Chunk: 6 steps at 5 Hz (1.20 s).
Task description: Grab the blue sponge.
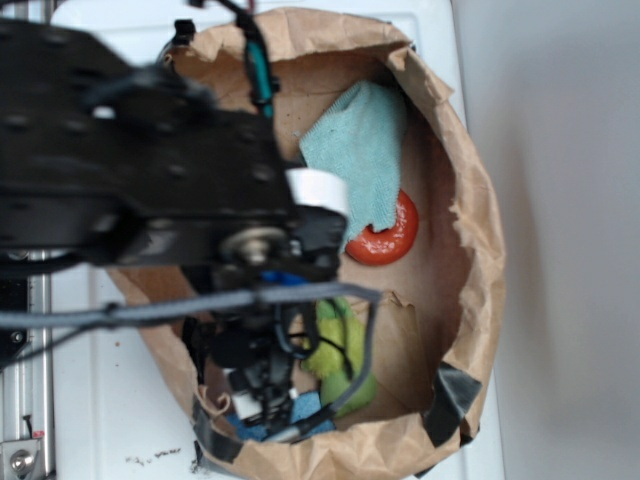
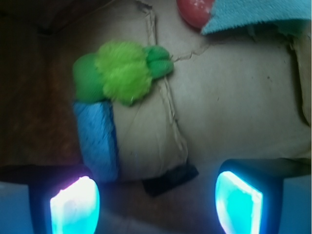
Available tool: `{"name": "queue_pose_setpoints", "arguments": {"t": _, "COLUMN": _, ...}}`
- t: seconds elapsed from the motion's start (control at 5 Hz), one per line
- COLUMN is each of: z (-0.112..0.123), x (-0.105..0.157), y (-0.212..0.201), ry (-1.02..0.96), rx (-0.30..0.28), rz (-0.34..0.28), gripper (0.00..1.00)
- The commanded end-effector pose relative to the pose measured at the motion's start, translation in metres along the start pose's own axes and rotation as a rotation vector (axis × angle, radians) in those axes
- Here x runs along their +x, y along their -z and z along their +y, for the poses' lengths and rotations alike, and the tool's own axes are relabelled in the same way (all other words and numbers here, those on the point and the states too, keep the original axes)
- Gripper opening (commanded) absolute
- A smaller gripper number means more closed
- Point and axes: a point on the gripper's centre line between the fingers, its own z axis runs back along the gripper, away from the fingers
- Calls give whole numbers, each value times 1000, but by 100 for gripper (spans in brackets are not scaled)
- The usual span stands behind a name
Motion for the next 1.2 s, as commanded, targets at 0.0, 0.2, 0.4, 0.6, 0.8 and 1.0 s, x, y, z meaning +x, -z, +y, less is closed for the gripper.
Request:
{"name": "queue_pose_setpoints", "arguments": {"t": 0.0, "z": 1, "x": 4, "y": 15, "ry": 1, "rx": 24, "rz": 12, "gripper": 100}}
{"name": "queue_pose_setpoints", "arguments": {"t": 0.2, "z": -17, "x": -23, "y": 28, "ry": 74, "rx": 33, "rz": 21, "gripper": 100}}
{"name": "queue_pose_setpoints", "arguments": {"t": 0.4, "z": -29, "x": -53, "y": 34, "ry": 129, "rx": 4, "rz": 16, "gripper": 100}}
{"name": "queue_pose_setpoints", "arguments": {"t": 0.6, "z": -36, "x": -48, "y": 37, "ry": 132, "rx": -15, "rz": 7, "gripper": 100}}
{"name": "queue_pose_setpoints", "arguments": {"t": 0.8, "z": -34, "x": -43, "y": 33, "ry": 130, "rx": -52, "rz": -16, "gripper": 100}}
{"name": "queue_pose_setpoints", "arguments": {"t": 1.0, "z": -49, "x": -1, "y": 28, "ry": 92, "rx": -74, "rz": -5, "gripper": 100}}
